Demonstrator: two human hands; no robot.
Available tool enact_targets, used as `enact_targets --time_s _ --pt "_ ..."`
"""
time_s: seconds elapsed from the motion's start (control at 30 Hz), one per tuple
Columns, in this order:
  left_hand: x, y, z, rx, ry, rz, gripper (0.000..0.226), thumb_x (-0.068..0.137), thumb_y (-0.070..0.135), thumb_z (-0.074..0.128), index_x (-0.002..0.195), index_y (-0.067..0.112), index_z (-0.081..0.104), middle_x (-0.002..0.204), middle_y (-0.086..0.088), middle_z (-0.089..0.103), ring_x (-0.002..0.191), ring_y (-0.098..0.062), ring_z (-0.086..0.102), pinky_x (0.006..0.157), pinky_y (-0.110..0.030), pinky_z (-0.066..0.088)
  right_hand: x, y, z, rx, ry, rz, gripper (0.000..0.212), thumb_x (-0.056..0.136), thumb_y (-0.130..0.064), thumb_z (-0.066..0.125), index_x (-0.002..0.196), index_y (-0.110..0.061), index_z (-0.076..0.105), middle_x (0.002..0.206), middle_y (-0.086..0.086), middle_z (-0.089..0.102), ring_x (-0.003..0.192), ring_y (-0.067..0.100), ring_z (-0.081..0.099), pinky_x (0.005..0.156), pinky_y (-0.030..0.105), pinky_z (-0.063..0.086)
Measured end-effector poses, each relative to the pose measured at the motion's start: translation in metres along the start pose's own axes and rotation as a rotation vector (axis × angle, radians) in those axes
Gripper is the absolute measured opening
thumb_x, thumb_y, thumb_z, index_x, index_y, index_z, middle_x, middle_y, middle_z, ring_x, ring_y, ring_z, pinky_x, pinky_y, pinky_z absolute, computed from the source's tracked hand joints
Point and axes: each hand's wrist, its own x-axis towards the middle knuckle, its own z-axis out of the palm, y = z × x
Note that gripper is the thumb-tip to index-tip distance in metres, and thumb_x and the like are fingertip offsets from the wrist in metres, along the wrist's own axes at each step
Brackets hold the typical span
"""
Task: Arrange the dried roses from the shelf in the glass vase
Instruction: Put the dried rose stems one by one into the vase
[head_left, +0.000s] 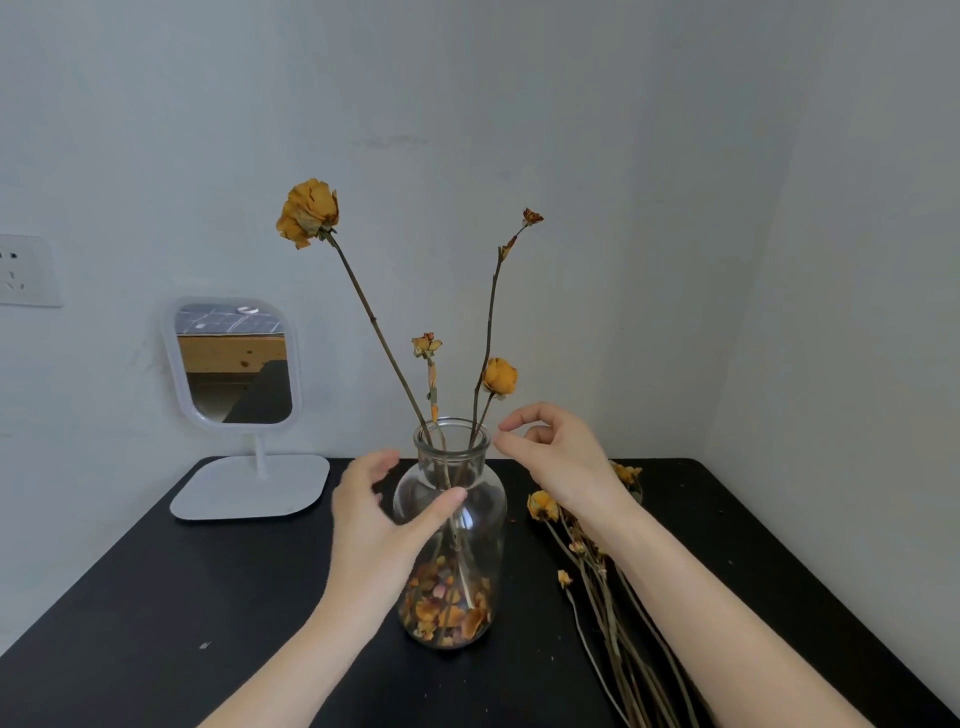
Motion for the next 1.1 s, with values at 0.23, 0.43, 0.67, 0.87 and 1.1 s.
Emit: enact_targets --time_s 0.23,0.43,0.67,0.87,1.1 --pt "-0.082 -0.014 0.016 0.085 -0.183 0.236 0.026 0.075 0.020 0.073 0.081 0.036 0.054 0.081 0.011 0.050 0.071 -0.006 0.049 0.063 -0.009 0.039 -0.016 0.036 -0.043 -0.108 0.054 0.146 0.006 0.084 -0.025 0.062 0.089 -0.024 0.063 0.077 0.000 0.063 0.062 0.008 0.053 0.059 0.021 0.040" --pt "-0.082 -0.015 0.082 0.277 -0.569 0.075 0.007 0.086 0.033 0.059 0.080 0.032 0.056 0.061 0.009 0.047 0.055 -0.002 0.043 0.061 -0.020 0.041 -0.033 0.087 -0.088 -0.306 0.007 0.337 0.010 0.087 -0.019 0.056 0.092 -0.016 0.063 0.067 -0.003 0.060 0.057 0.005 0.052 0.055 0.020 0.036" --pt "-0.065 -0.024 0.137 0.474 -0.476 -0.140 0.020 0.088 0.045 0.053 0.091 0.026 0.052 0.083 0.008 0.058 0.077 -0.014 0.057 0.065 -0.029 0.045 -0.042 0.122 -0.109 -0.529 -0.111 0.431 0.003 0.088 -0.019 0.058 0.090 -0.019 0.060 0.077 -0.002 0.064 0.070 0.007 0.061 0.068 0.024 0.049" --pt "-0.057 -0.024 0.148 0.523 -0.417 -0.144 0.030 0.077 0.054 0.062 0.074 0.026 0.050 0.071 0.010 0.055 0.066 -0.008 0.055 0.054 -0.026 0.038 -0.043 0.132 -0.113 -0.616 -0.078 0.450 0.019 0.088 -0.028 0.062 0.102 -0.015 0.060 0.091 0.002 0.064 0.086 0.015 0.063 0.083 0.031 0.052" --pt "-0.055 -0.024 0.154 0.590 -0.414 -0.117 0.029 0.077 0.047 0.066 0.063 0.026 0.052 0.068 0.011 0.056 0.064 -0.005 0.053 0.053 -0.024 0.037 -0.039 0.140 -0.107 -0.638 -0.090 0.481 0.020 0.088 -0.029 0.061 0.098 -0.013 0.065 0.087 0.003 0.065 0.086 0.016 0.064 0.086 0.034 0.053"
